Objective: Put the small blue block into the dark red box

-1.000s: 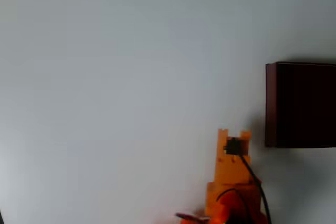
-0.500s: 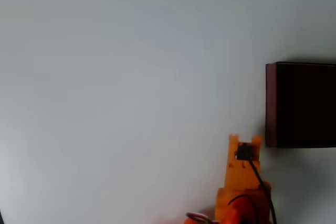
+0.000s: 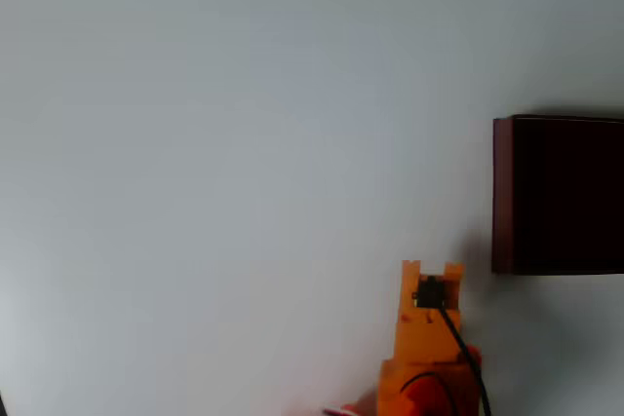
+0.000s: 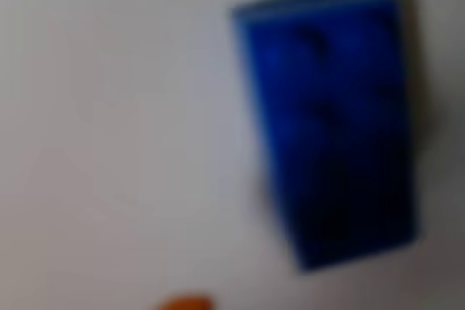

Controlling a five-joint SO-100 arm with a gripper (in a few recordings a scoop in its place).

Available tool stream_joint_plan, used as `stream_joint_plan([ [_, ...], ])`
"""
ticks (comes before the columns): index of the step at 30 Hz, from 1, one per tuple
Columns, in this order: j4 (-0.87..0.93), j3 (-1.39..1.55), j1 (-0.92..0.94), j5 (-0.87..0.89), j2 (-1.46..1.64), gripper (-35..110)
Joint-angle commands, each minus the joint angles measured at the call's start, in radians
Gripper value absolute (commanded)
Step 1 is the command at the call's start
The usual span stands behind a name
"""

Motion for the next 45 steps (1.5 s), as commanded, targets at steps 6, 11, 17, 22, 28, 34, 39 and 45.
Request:
stream_joint_plan([
  [6, -0.031, -0.032, -0.031, 0.025, -0.081, 21],
  [11, -0.072, -0.069, -0.038, 0.026, -0.176, 21],
  [17, -0.130, -0.140, -0.034, 0.017, -0.331, 21],
  [22, -0.143, -0.181, -0.029, 0.014, -0.426, 20],
  [28, -0.146, -0.221, -0.041, 0.006, -0.532, 19],
  [34, -0.110, -0.368, -0.041, -0.032, -0.784, 8],
  [39, -0.120, -0.334, -0.017, -0.037, -0.719, 0],
  [45, -0.081, -0.336, -0.020, -0.046, -0.598, 0],
])
